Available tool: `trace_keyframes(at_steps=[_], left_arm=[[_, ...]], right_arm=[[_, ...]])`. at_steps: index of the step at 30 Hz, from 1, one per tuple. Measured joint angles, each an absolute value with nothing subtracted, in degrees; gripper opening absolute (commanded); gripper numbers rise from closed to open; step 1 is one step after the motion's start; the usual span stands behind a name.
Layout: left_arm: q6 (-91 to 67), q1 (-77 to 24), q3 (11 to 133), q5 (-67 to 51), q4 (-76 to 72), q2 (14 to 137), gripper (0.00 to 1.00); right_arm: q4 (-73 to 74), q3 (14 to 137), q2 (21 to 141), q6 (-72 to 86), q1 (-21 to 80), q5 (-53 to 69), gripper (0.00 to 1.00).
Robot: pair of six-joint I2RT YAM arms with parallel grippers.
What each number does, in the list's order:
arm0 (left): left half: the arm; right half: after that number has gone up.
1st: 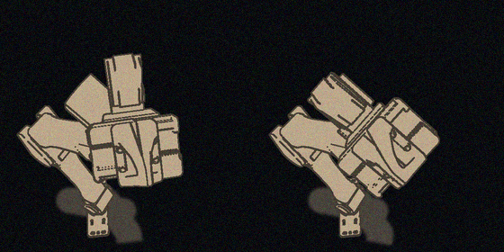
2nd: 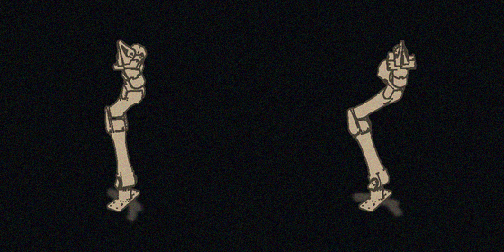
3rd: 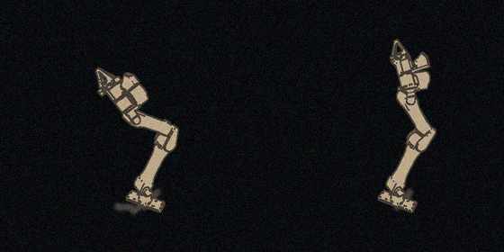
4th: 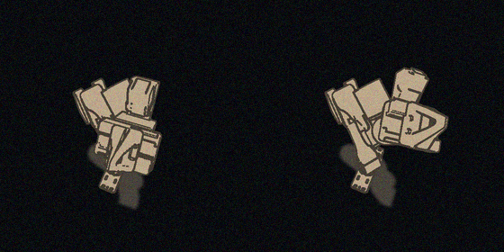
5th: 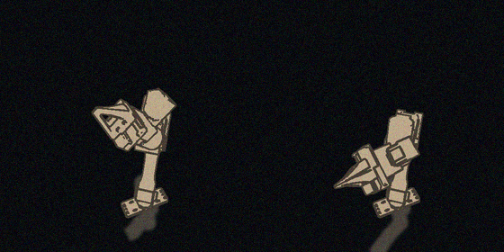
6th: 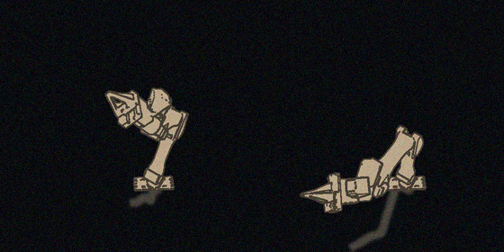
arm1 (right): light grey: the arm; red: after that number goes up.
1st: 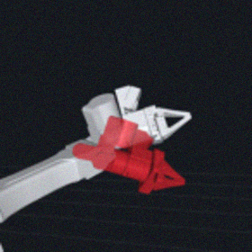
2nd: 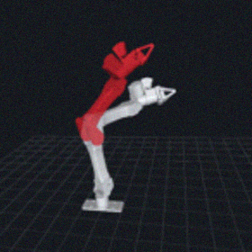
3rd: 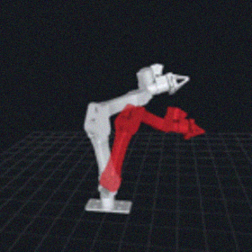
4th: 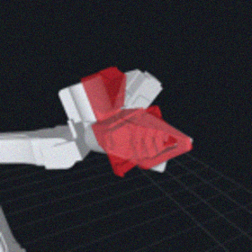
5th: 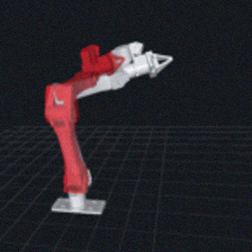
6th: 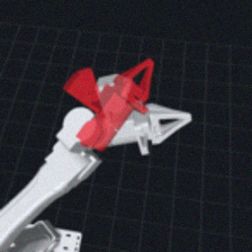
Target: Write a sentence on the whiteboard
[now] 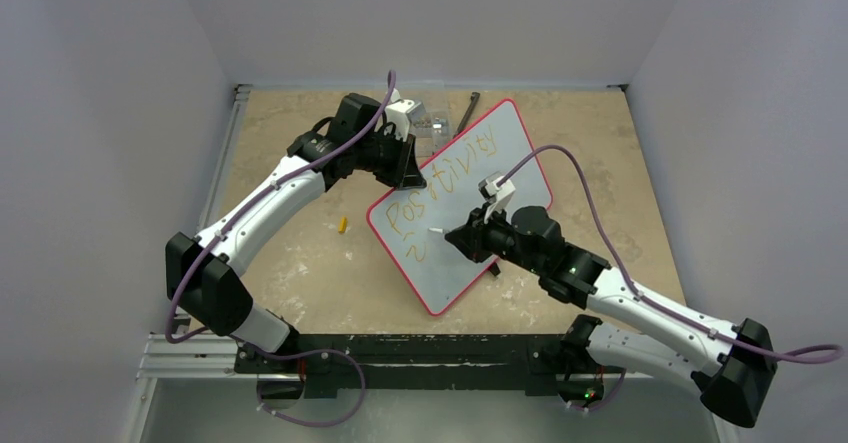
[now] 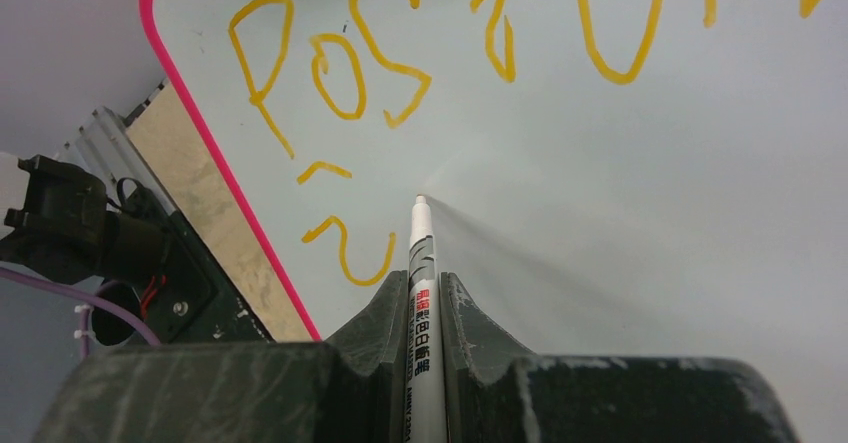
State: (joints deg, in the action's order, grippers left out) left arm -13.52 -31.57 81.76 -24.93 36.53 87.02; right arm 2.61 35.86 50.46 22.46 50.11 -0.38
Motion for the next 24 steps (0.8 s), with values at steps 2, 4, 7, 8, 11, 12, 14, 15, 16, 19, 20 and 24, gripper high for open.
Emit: trace_keyframes(at_steps=[2, 4, 7, 8, 11, 12, 14, 15, 16, 19, 20, 24], left_arm=[[-13.52, -31.57, 81.73, -24.95, 36.56, 86.96, 0.0], [-13.52, -31.57, 81.73, -24.95, 36.56, 86.96, 0.0], [-13.52, -31.57, 81.73, -24.95, 36.56, 86.94, 0.0], [-13.5, -31.57, 81.69, -24.95, 36.53, 86.91, 0.0], [-13.3, -31.51, 81.58, -24.93, 36.58, 86.8, 0.0], [-13.26, -31.51, 81.47, -24.91, 36.58, 86.76, 0.0], [-13.23, -31.51, 81.41, -24.91, 36.56, 86.72, 0.0], [-13.15, -31.51, 81.41, -24.91, 36.56, 86.7, 0.0], [-13.02, -31.51, 81.41, -24.91, 36.56, 86.65, 0.0], [-12.91, -31.51, 81.25, -24.93, 36.53, 86.65, 0.0], [-12.93, -31.48, 81.19, -24.93, 36.53, 86.65, 0.0], [-12.91, -31.35, 81.1, -24.97, 36.47, 86.63, 0.0]], right_arm=[[1.76, 35.86, 50.74, 22.44, 50.09, 0.12, 0.0], [1.04, 35.86, 50.96, 22.39, 50.09, 0.8, 0.0], [-0.1, 35.86, 51.57, 22.31, 50.09, 1.19, 0.0], [-0.47, 35.86, 51.92, 22.28, 50.09, 1.21, 0.0], [-1.28, 35.86, 52.84, 22.28, 50.09, 1.23, 0.0], [-1.37, 35.86, 52.88, 22.28, 50.09, 1.23, 0.0], [-1.41, 35.81, 52.88, 22.28, 50.09, 1.19, 0.0], [-1.58, 35.64, 52.88, 22.31, 50.09, 1.19, 0.0], [-1.96, 35.35, 52.86, 22.33, 50.09, 1.19, 0.0], [-3.07, 34.48, 52.71, 22.55, 50.09, 1.19, 0.0], [-3.57, 34.0, 52.51, 22.65, 50.09, 1.19, 0.0], [-4.38, 31.68, 51.16, 23.53, 50.11, 1.34, 0.0]])
